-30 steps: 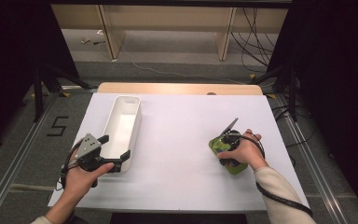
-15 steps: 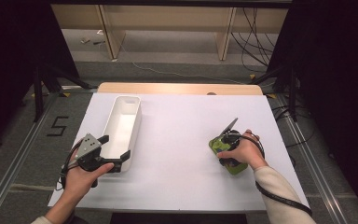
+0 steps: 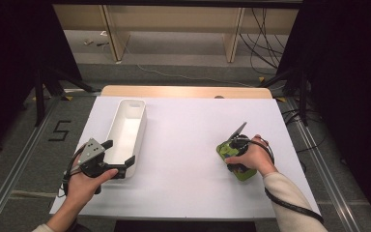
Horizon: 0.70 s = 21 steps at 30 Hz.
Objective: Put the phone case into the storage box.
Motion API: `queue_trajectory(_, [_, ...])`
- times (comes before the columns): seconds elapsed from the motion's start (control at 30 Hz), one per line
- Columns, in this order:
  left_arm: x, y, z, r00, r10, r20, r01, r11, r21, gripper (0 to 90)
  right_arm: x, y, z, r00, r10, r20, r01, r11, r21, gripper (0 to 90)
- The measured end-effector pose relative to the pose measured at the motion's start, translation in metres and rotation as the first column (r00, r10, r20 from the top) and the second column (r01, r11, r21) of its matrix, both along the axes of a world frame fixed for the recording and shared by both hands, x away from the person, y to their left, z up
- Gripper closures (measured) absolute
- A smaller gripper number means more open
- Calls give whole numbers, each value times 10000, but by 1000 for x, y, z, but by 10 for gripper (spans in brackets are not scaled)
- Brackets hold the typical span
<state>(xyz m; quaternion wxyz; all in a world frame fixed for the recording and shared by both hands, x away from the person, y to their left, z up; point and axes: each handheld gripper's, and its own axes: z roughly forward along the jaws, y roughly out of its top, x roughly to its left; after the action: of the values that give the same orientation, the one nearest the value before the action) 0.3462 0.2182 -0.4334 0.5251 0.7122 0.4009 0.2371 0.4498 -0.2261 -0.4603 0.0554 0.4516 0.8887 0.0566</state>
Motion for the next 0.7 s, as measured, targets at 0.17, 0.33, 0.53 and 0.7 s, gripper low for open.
queue_trajectory(0.17, [0, 0, 0, 10000, -2, 1, 2, 10000, -1, 0, 0, 0, 0, 9998, -185, -38, 186, 9998, 79, 149])
queue_trajectory(0.33, [0, 0, 0, 10000, 2, 9, -2, 10000, -3, 0, 0, 0, 0, 9997, -239, -31, 239, 9997, 31, 153])
queue_trajectory(0.53, [0, 0, 0, 10000, 3, 13, -3, 10000, 0, 0, -1, 0, 0, 9994, -330, -48, 330, 9994, 40, 156])
queue_trajectory(0.7, [0, 0, 0, 10000, 5, 15, -5, 10000, 6, 0, 0, 0, 0, 9995, -330, -27, 330, 9994, 89, 159])
